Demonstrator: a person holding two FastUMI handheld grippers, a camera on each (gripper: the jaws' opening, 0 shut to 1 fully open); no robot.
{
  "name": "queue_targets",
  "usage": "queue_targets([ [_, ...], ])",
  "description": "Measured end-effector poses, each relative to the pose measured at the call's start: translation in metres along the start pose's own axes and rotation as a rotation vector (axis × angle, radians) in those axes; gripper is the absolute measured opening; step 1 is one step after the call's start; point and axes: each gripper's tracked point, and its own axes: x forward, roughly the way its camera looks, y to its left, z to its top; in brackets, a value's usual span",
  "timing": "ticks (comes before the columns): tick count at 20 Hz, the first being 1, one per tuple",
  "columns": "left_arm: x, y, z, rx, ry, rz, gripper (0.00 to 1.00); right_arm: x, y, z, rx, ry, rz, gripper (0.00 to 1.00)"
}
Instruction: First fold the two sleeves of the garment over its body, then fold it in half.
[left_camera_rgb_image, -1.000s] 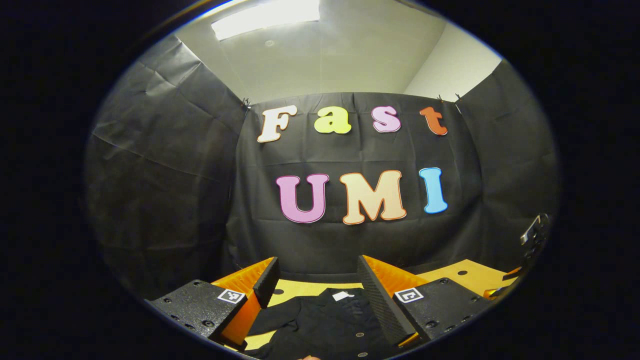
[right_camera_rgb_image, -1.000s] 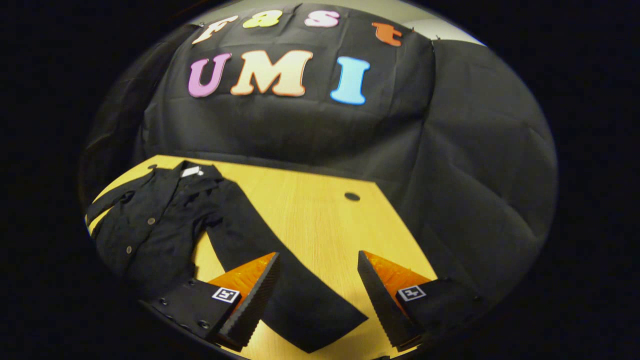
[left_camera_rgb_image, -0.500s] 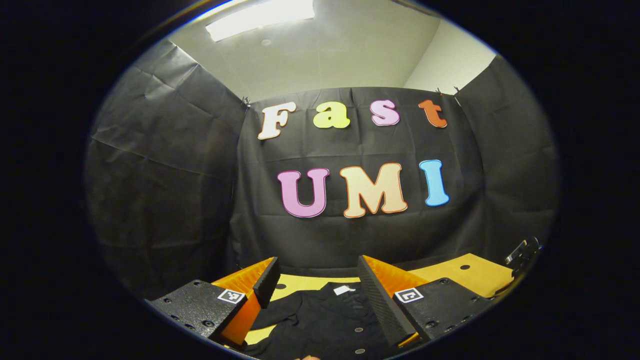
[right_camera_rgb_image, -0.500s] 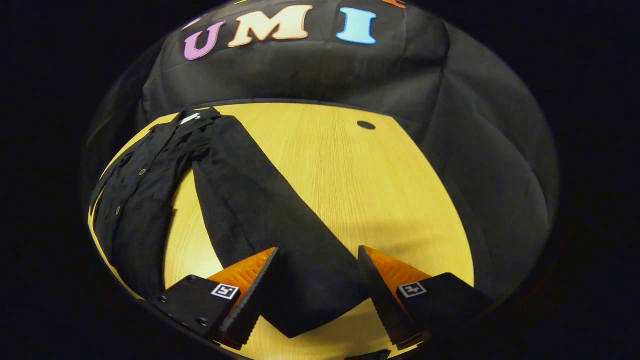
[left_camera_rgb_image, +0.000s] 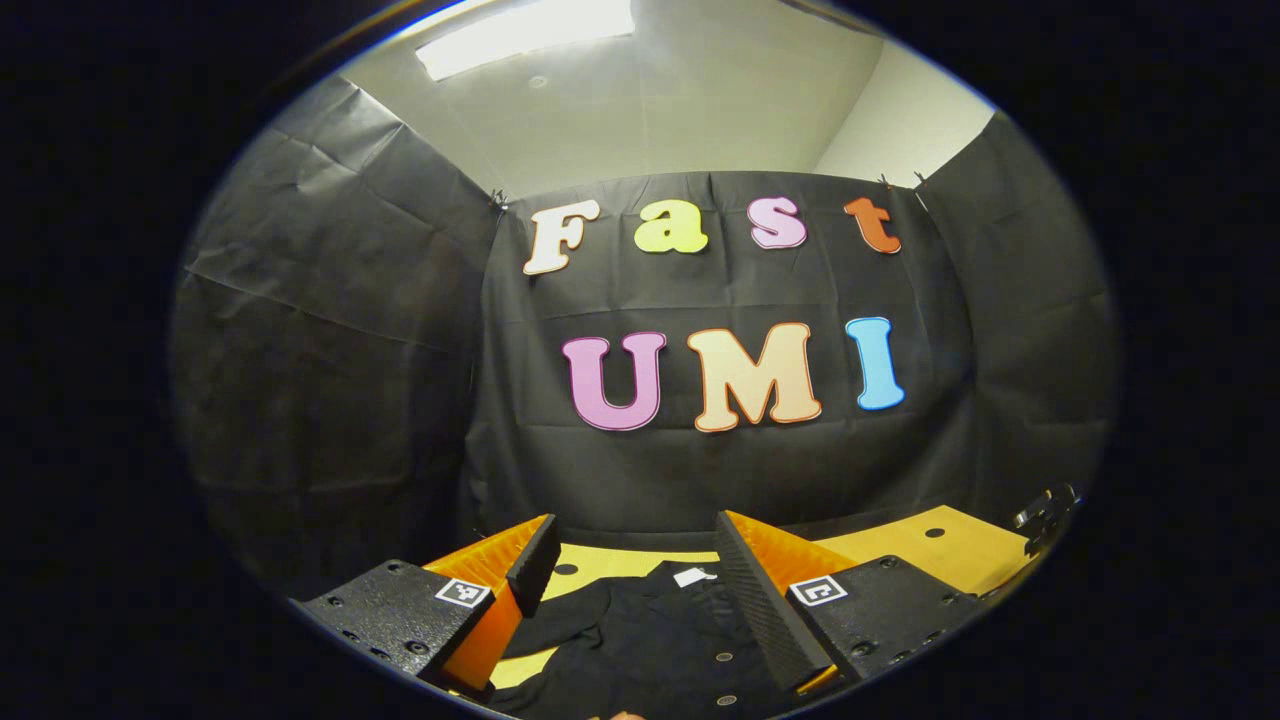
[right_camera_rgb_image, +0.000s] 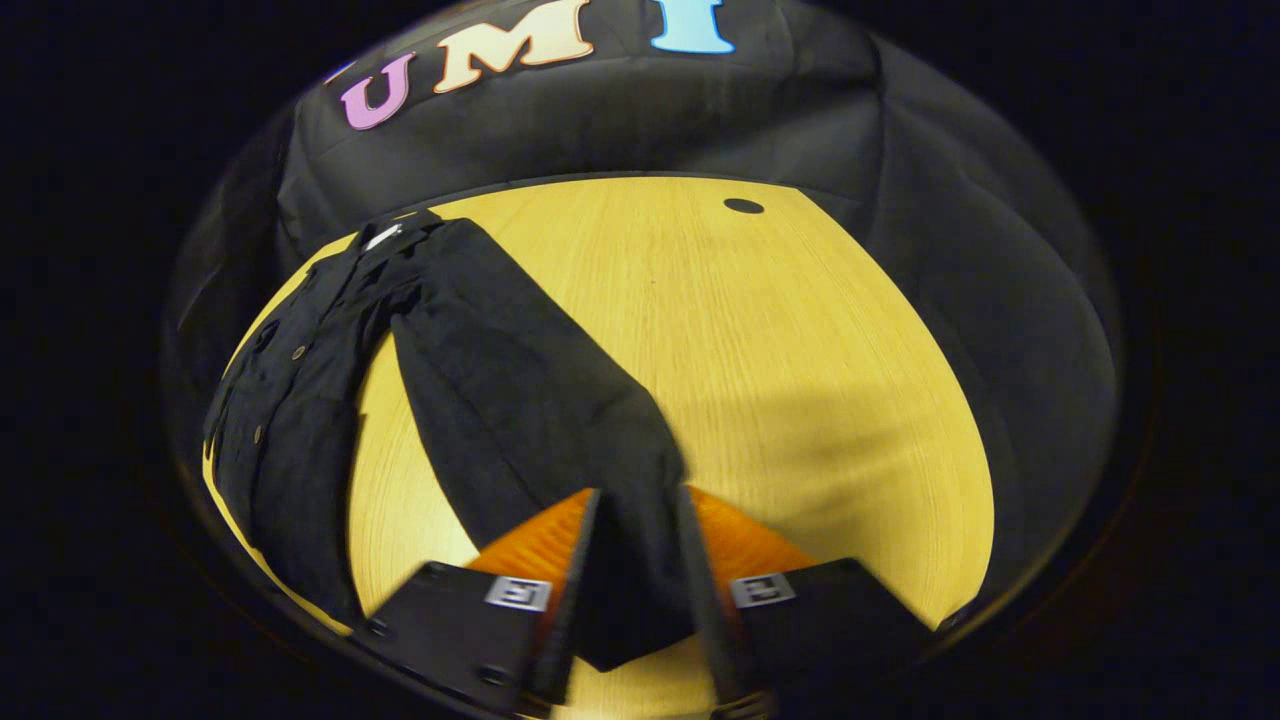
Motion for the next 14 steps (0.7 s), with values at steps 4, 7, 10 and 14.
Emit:
queue_targets([
  [4, 0.004, 0.021, 0.002, 0.006, -0.004, -0.002, 0.93, -0.001, 0.003, -0.001, 0.03, -0.013, -0.033, 0.05],
  [7, 0.007, 0.04, 0.006, 0.027, -0.02, 0.008, 0.92, -0.012, 0.009, 0.017, 0.091, -0.077, -0.043, 0.05],
  [10, 0.011, 0.056, 0.006, 0.026, -0.019, 0.011, 0.92, -0.029, 0.025, 0.037, 0.151, -0.138, -0.024, 0.05],
  [14, 0.013, 0.076, 0.006, 0.02, -0.02, 0.016, 0.92, -0.052, 0.055, 0.073, 0.19, -0.221, 0.021, 0.05],
])
